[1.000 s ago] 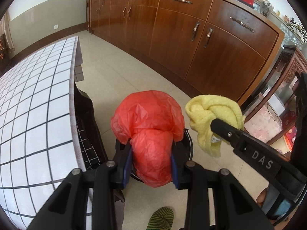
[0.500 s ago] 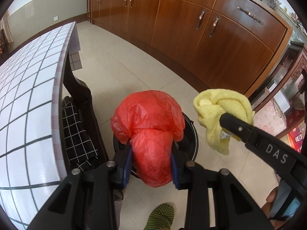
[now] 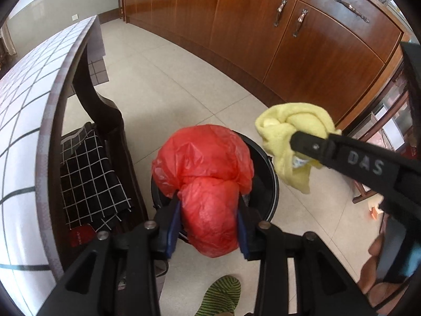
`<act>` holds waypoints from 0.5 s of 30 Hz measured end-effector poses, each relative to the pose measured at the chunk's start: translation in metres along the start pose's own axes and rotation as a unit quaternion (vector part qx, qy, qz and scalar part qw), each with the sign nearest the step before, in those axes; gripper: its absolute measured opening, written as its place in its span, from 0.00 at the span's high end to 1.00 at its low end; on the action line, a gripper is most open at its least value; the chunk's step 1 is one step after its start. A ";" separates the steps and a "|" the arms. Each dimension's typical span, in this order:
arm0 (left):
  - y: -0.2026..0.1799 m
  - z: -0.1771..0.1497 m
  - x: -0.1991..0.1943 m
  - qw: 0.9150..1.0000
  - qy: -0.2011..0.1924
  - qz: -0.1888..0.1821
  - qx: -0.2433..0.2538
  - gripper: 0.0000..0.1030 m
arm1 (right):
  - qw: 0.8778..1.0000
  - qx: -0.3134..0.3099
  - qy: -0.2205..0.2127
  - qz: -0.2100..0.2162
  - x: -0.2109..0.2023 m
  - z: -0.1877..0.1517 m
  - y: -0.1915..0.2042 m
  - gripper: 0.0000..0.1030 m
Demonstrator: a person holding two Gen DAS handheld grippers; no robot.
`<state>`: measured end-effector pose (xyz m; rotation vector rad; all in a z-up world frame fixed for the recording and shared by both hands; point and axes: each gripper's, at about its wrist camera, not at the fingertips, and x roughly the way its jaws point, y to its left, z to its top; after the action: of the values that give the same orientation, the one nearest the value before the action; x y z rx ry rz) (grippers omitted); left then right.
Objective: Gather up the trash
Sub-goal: 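Open both tools to drop the red bag and yellow cloth into the bucket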
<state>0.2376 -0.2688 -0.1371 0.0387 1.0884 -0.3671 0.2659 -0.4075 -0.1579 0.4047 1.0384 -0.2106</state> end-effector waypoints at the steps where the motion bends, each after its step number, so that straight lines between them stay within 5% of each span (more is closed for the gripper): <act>1: 0.000 0.001 0.001 1.000 0.001 -0.001 -0.001 0.58 | 1.000 -0.002 0.007 0.000 0.005 0.002 0.000 0.72; 6: -0.003 0.002 0.001 1.000 -0.006 -0.007 -0.001 0.33 | 1.000 -0.006 0.019 -0.003 0.021 0.011 -0.001 0.70; 12: -0.005 0.003 -0.010 1.000 -0.029 0.005 0.004 0.31 | 1.000 -0.007 0.012 0.004 0.024 0.018 -0.001 0.50; 15: -0.006 0.003 -0.019 0.999 -0.043 0.003 0.003 0.31 | 1.000 -0.008 -0.001 0.003 0.020 0.020 0.002 0.50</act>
<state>0.2306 -0.2697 -0.1178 0.0315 1.0009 -0.3641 0.2926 -0.4136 -0.1657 0.3933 1.0367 -0.1959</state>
